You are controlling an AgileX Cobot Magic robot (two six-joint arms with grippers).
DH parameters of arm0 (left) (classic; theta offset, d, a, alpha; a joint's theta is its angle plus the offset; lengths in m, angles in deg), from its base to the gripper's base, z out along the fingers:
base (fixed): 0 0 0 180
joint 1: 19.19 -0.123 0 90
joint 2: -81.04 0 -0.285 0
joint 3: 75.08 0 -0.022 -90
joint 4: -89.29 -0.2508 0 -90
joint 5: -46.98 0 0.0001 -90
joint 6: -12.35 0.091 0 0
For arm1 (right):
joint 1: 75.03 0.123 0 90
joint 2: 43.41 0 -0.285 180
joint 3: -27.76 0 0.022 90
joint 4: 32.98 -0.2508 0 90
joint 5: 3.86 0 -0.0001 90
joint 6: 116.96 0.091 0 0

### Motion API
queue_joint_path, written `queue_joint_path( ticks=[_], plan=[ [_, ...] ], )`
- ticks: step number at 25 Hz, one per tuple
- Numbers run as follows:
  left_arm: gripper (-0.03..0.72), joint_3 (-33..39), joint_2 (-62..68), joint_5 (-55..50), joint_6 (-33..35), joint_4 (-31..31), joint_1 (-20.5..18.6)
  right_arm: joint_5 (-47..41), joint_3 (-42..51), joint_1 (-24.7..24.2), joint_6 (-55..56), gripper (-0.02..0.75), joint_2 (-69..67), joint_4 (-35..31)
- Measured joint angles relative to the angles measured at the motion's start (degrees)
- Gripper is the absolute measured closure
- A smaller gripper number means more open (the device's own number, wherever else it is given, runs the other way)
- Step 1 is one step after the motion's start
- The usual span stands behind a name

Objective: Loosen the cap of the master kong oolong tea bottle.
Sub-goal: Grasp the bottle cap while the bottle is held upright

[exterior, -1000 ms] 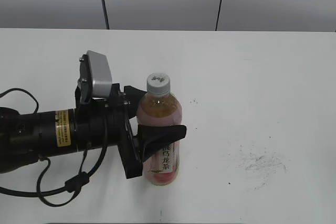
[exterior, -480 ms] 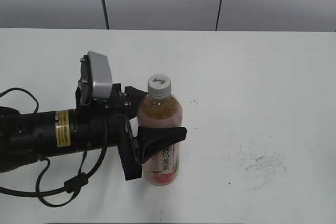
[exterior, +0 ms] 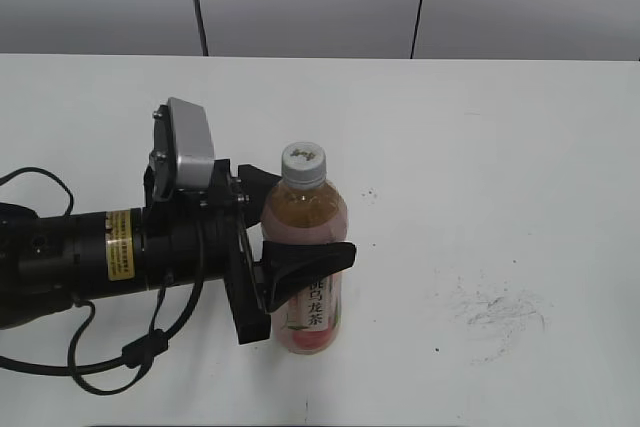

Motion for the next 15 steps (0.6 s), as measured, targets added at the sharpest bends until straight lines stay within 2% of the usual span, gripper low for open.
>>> queue_joint_path(
  ticks=[4, 8, 11, 15],
  plan=[
    [0.239, 0.0, 0.0, 0.0, 0.0, 0.0, 0.0, 1.4, -1.1, 0.0, -8.6, 0.173, -7.3, -3.6],
    [0.239, 0.0, 0.0, 0.0, 0.0, 0.0, 0.0, 2.1, -3.6, 0.0, -18.7, 0.239, -18.7, -9.7],
    [0.239, 0.0, 0.0, 0.1, 0.0, 0.0, 0.0, 3.3, -6.3, 0.2, -21.8, 0.287, -26.3, -14.1],
    [0.239, 0.0, 0.0, 0.1, 0.0, 0.0, 0.0, 5.3, -11.1, 1.4, -24.3, 0.305, -35.4, -19.0]
  ],
)
